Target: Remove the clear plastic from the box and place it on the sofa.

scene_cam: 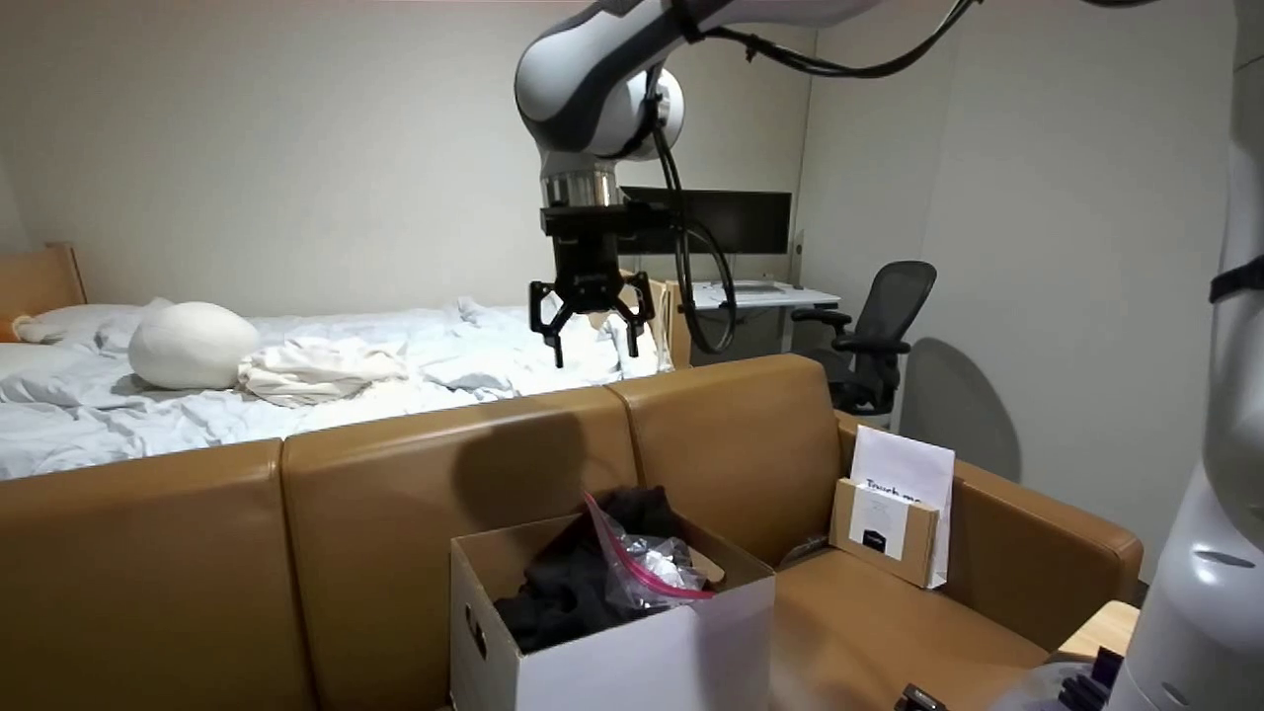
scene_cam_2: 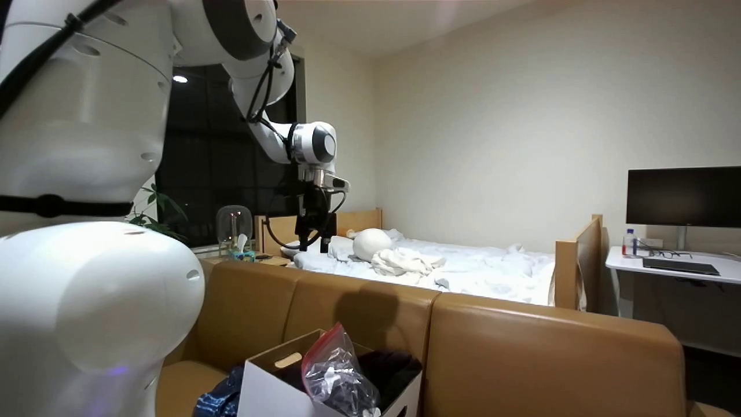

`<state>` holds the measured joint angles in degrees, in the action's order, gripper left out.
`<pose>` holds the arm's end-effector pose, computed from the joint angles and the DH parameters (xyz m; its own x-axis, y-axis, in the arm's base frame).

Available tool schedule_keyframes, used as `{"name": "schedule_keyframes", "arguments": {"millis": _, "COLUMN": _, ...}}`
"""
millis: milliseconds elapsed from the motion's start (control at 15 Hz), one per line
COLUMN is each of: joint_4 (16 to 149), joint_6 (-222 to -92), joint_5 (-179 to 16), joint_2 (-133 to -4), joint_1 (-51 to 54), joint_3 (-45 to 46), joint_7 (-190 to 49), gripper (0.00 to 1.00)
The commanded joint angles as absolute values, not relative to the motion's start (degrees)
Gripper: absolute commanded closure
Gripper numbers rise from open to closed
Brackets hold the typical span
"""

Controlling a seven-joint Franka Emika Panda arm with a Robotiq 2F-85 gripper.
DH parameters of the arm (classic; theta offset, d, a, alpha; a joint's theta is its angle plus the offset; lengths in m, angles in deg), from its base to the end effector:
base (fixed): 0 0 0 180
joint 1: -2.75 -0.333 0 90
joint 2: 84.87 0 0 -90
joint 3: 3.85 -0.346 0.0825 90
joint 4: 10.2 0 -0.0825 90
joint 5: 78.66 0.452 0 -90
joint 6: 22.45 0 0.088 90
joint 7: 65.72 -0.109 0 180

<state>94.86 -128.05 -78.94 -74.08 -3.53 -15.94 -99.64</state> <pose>0.6239 0.2009 0.4143 0.9493 -0.2684 -0.1636 -0.2606 -0.9631 0.0681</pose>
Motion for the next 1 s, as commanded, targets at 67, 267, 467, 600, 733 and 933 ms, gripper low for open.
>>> {"name": "schedule_keyframes", "arguments": {"millis": 67, "joint_4": 92.82, "joint_6": -129.59, "joint_5": -80.34, "joint_2": -69.40, "joint_1": -6.56, "joint_3": -12.93, "joint_7": -101.31, "gripper": 0.00}}
{"name": "schedule_keyframes", "arguments": {"millis": 267, "joint_4": 92.29, "joint_6": -133.66, "joint_5": -78.30, "joint_2": -61.44, "joint_1": -7.10, "joint_3": -10.85, "joint_7": -100.36, "gripper": 0.00}}
{"name": "schedule_keyframes", "arguments": {"millis": 467, "joint_4": 88.73, "joint_6": -135.12, "joint_5": -72.08, "joint_2": -50.94, "joint_1": -5.98, "joint_3": -10.50, "joint_7": -93.84, "gripper": 0.00}}
{"name": "schedule_keyframes", "arguments": {"millis": 600, "joint_4": 83.84, "joint_6": -133.87, "joint_5": -69.86, "joint_2": -43.89, "joint_1": -5.96, "joint_3": -10.19, "joint_7": -90.25, "gripper": 0.00}}
{"name": "schedule_keyframes", "arguments": {"millis": 733, "joint_4": 78.82, "joint_6": -131.80, "joint_5": -69.69, "joint_2": -38.52, "joint_1": -6.73, "joint_3": -9.02, "joint_7": -90.94, "gripper": 0.00}}
{"name": "schedule_keyframes", "arguments": {"millis": 933, "joint_4": 73.88, "joint_6": -130.71, "joint_5": -69.95, "joint_2": -33.33, "joint_1": -7.45, "joint_3": -5.73, "joint_7": -96.86, "gripper": 0.27}}
